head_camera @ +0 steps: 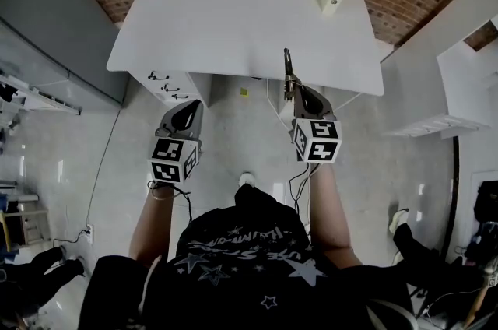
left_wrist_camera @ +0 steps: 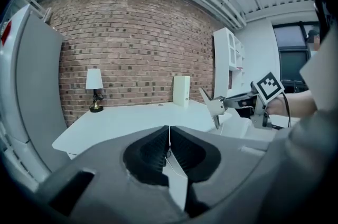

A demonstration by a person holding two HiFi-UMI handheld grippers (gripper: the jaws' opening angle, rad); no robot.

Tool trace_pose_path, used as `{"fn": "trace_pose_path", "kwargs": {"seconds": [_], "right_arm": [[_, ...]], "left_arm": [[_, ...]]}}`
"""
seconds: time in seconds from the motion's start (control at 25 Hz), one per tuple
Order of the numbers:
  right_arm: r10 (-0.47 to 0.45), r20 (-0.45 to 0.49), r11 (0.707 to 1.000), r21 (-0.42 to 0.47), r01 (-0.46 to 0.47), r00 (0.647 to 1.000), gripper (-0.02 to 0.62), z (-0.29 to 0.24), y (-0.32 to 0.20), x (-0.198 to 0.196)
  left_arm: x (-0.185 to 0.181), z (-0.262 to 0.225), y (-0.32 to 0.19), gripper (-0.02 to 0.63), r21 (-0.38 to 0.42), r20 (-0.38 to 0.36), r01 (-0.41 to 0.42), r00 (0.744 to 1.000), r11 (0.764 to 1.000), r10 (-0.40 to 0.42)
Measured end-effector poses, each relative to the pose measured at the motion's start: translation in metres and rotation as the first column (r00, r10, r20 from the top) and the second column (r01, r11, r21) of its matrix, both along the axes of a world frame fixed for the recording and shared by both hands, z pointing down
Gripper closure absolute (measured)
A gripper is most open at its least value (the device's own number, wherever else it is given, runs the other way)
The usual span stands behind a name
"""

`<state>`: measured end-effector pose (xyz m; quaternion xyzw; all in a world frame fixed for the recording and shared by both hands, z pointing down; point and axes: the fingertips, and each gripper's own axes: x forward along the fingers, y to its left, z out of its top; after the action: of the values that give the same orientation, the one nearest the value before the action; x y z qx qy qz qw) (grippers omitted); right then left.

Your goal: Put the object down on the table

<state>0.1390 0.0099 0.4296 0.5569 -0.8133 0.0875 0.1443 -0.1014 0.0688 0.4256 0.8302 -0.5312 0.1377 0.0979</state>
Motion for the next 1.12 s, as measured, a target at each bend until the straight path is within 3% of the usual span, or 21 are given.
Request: {"fn": "trace_pose_path", "kwargs": {"seconds": [0.28, 0.72, 1.12], "right_arm": [[0.005, 0.018, 1.000, -0.008, -0.005, 1.000, 0.584, 0.001, -0.061, 0.034], [0.028, 0.019, 0.999, -0.038, -0.027, 0.999, 0.584, 0.016, -0.118, 0.045], [0.064, -0.063, 0.995, -0.070, -0.068, 0.996, 0.586, 0.030, -0.219, 0.059]], "left_arm": [[0.031, -0.002, -0.054, 0.584, 0.006, 0.011, 0.008, 1.000, 1.000, -0.008], [0.038, 0.004, -0.119, 0.584, 0.006, 0.012, -0.024, 1.000, 1.000, 0.024], [0.043, 0.016, -0.240, 0.584, 0.010, -0.031, -0.077, 0.996, 0.997, 0.078]]}}
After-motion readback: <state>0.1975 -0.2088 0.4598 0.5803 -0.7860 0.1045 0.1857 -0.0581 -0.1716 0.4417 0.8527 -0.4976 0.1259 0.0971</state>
